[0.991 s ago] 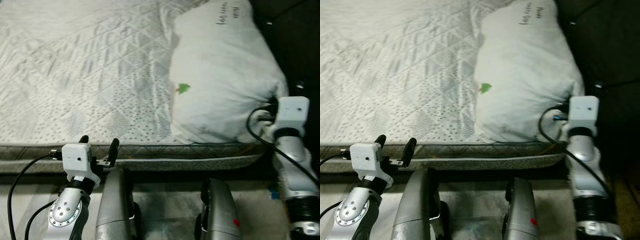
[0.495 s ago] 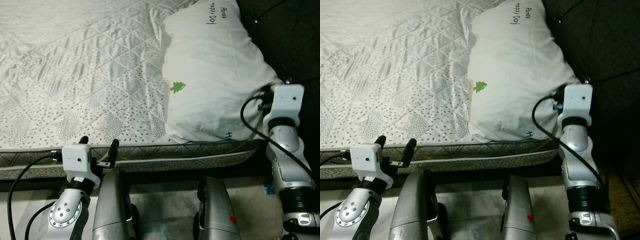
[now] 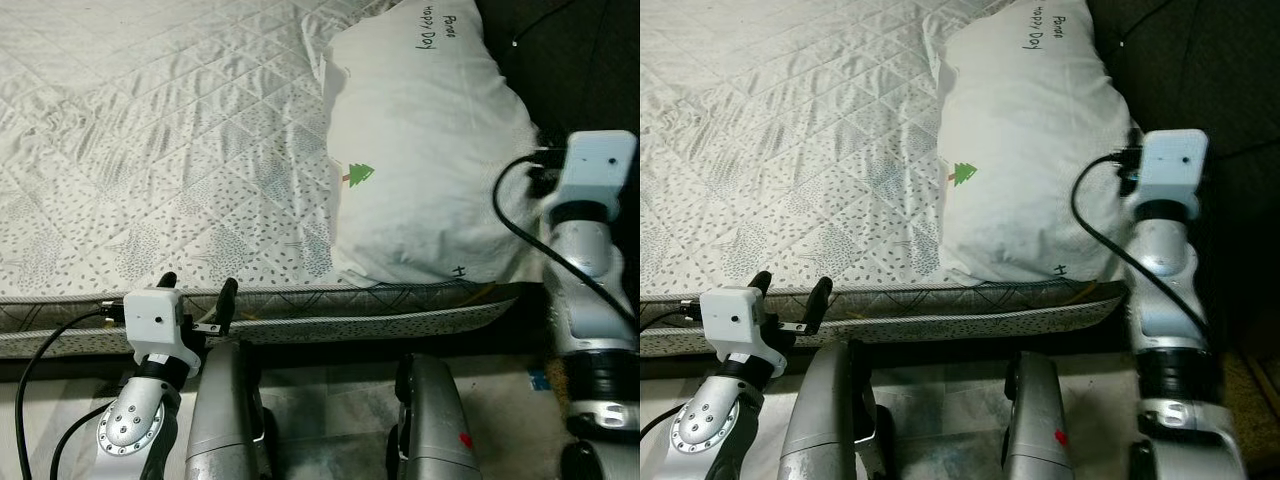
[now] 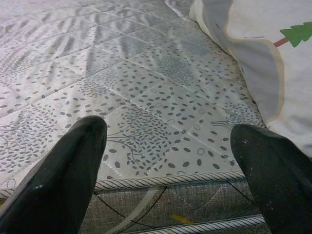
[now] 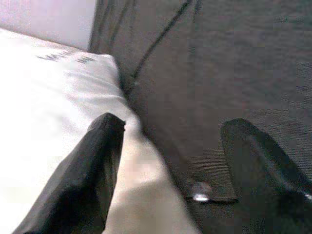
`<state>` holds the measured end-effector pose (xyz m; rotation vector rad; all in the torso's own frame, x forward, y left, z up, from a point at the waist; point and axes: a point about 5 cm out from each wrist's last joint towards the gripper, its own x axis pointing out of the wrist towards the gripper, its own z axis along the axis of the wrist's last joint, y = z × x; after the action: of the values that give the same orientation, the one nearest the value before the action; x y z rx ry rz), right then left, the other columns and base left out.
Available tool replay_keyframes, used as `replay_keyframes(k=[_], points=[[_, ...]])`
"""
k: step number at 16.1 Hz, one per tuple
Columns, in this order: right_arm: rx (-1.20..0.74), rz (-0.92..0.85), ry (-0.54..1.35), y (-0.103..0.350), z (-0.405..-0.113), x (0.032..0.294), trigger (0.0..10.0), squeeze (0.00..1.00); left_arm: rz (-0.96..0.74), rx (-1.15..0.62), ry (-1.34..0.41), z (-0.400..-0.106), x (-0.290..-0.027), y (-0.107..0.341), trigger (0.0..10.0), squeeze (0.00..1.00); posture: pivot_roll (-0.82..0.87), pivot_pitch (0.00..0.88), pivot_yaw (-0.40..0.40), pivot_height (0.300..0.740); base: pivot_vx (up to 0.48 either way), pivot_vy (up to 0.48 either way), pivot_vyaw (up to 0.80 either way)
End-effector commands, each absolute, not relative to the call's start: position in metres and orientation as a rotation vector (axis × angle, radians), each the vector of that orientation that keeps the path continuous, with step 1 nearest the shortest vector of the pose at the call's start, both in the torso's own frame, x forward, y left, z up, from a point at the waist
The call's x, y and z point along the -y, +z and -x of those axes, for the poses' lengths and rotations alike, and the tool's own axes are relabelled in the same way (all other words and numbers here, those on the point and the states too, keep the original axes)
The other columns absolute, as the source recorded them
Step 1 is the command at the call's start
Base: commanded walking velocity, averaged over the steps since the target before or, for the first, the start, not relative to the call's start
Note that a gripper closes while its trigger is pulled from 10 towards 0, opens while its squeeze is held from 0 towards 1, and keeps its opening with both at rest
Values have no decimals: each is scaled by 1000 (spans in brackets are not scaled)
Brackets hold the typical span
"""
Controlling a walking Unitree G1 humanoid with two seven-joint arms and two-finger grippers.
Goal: Clean up the room
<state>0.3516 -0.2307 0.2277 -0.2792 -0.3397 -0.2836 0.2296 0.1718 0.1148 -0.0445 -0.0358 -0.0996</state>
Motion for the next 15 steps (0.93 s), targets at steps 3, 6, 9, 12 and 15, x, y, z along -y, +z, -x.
replay_keyframes(k=[3,6,9,12,15], points=[[114,206,-106,178,-372,184,10000,1000,40,30,-101,-230,-170,113,10000,0,131,220,5,543,0,0,0],[-129,177,0,131,-374,154,10000,831,36,35,-80,-228,-174,115,10000,0,153,219,-5,543,0,0,0],[-216,64,0,111,-370,148,10000,12,38,41,-69,-228,-173,115,10000,0,161,207,-9,543,0,0,0],[128,-95,50,175,-378,142,10000,0,44,79,-61,-243,-172,120,10000,0,144,146,-7,543,0,0,0],[219,-115,91,192,-372,135,10000,0,47,110,-46,-252,-174,125,10000,0,142,121,-11,543,0,0,0]])
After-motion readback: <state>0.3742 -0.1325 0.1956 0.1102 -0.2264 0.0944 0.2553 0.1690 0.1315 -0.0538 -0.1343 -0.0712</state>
